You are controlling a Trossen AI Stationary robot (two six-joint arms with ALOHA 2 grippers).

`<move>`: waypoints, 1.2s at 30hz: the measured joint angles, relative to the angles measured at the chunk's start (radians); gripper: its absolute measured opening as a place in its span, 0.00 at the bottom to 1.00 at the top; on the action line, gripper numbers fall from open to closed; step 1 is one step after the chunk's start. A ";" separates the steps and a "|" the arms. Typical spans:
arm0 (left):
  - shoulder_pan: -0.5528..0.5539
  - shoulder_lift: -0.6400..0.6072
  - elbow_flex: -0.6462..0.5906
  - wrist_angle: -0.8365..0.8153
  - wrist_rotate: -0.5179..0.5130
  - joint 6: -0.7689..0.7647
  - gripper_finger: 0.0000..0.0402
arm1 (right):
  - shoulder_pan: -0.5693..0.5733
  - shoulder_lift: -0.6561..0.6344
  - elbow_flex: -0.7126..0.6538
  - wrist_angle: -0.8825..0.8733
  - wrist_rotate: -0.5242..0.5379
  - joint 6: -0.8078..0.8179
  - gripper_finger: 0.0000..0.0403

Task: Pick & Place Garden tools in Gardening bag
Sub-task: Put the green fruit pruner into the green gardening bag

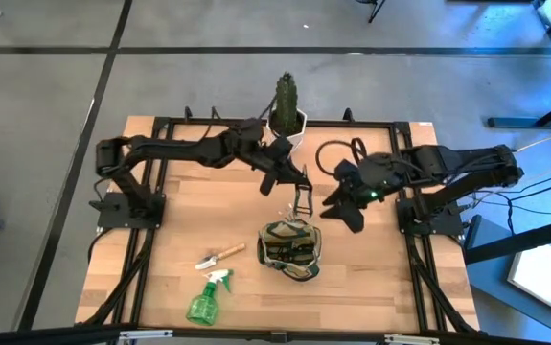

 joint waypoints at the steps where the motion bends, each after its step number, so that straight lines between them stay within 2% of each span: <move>1: -0.016 -0.019 0.000 -0.030 -0.033 0.035 0.02 | 0.016 0.000 0.000 0.006 0.002 0.005 0.54; 3: -0.045 -0.056 0.000 -0.077 -0.073 0.068 0.02 | 0.050 0.000 0.000 0.023 0.027 0.019 0.54; 8: -0.122 -0.099 0.001 -0.067 -0.163 0.095 0.02 | 0.100 0.013 0.000 0.027 0.109 0.034 0.54; 11: -0.178 -0.120 0.001 -0.068 -0.295 0.096 0.02 | 0.116 0.032 0.000 0.018 0.223 0.066 0.54; 14: -0.231 -0.128 0.001 -0.075 -0.477 0.055 0.02 | 0.130 0.057 0.000 0.021 0.352 0.079 0.54; 17: -0.267 -0.132 0.000 -0.073 -0.585 0.028 0.02 | 0.147 0.085 0.000 0.013 0.461 0.083 0.54; 20: -0.288 -0.139 0.000 -0.086 -0.606 0.025 0.02 | 0.150 0.111 0.000 0.011 0.456 0.080 0.54; 28: -0.308 -0.177 0.001 -0.136 -0.588 0.022 0.02 | 0.149 0.159 0.000 -0.032 0.394 0.111 0.55; 36: -0.321 -0.213 0.001 -0.141 -0.571 0.039 0.02 | 0.142 0.162 0.001 0.080 0.355 0.083 0.57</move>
